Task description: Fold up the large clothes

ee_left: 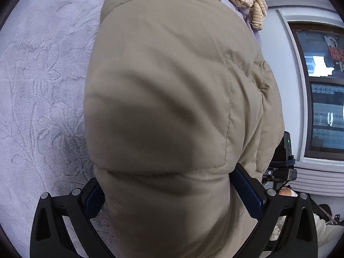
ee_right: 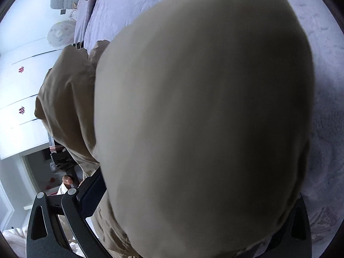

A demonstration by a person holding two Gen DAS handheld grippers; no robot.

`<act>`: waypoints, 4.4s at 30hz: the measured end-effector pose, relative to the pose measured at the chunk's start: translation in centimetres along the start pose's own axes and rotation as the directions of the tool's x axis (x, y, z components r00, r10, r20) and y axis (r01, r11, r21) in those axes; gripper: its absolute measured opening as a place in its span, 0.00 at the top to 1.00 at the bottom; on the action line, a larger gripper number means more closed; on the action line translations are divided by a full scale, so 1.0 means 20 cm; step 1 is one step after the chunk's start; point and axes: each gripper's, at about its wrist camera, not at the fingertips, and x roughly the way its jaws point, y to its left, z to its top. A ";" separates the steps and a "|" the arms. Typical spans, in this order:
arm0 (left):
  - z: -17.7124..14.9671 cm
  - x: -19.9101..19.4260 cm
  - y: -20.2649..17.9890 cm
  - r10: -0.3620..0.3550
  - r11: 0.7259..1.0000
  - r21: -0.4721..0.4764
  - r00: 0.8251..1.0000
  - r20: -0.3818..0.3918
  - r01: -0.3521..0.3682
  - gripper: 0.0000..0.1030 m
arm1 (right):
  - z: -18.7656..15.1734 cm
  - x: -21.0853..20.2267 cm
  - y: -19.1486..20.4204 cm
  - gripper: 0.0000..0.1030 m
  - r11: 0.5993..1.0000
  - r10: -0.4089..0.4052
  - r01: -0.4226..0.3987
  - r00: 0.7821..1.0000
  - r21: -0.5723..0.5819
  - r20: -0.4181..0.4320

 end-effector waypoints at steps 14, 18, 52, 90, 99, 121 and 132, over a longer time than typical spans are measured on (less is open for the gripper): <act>-0.08 -0.04 -0.37 0.235 0.955 0.152 0.964 0.126 -0.253 0.21 | -0.10 -0.11 0.13 0.51 0.999 0.045 -0.044 0.996 -0.021 0.077; -0.09 -0.13 -0.43 0.228 0.950 0.180 0.960 0.161 -0.256 0.23 | -0.11 -0.14 0.21 0.56 0.997 0.053 -0.048 0.994 -0.055 0.094; 0.52 -0.96 0.65 0.440 0.881 0.014 0.828 0.349 -0.473 0.23 | 0.19 0.45 1.37 0.41 0.938 -0.286 0.328 0.915 -0.114 0.285; 0.37 -1.07 0.50 0.586 0.770 -0.003 0.705 0.400 -0.638 0.00 | 0.11 0.68 1.52 0.93 0.855 -0.397 0.486 0.838 -0.182 0.373; 0.21 -1.13 0.51 0.615 0.753 -0.039 0.681 0.397 -0.657 0.00 | -0.18 0.66 1.59 0.93 0.844 -0.396 0.495 0.835 -0.206 0.383; -0.16 -1.26 0.56 0.558 0.799 0.019 0.752 0.350 -0.602 0.00 | -0.61 0.72 1.49 0.61 0.824 -0.489 0.554 0.801 -0.119 0.345; -0.29 -1.27 0.52 0.575 0.791 -0.009 0.737 0.355 -0.612 0.00 | -0.68 0.72 1.54 0.50 0.807 -0.493 0.568 0.799 -0.162 0.345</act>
